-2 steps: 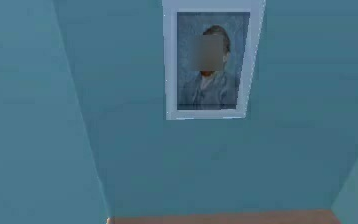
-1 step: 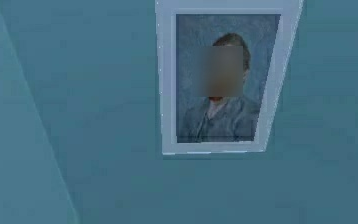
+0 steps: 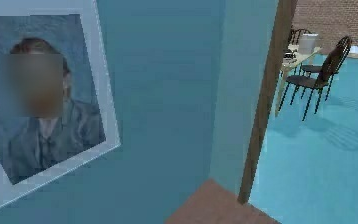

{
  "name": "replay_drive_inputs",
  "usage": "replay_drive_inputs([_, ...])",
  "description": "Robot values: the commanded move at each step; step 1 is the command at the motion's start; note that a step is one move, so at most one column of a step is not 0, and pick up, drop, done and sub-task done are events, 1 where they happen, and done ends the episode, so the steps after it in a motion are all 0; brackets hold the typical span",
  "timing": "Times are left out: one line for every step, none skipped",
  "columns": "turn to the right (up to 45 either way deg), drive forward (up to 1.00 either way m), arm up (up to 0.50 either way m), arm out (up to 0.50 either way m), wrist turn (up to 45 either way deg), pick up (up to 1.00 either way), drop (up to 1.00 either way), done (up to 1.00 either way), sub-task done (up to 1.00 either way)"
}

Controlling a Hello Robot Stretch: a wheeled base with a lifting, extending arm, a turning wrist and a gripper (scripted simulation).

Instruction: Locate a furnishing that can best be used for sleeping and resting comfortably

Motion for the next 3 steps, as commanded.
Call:
replay_drive_inputs([45.0,0.00,0.00,0.00,0.0,0.00,0.00,0.00,0.00])
replay_drive_inputs([12.0,0.00,0.00,0.00,0.0,0.00,0.00,0.00,0.00])
replay_drive_inputs([0.0,0.35,0.00,0.00,0.0,0.00,0.00,0.00,0.00])
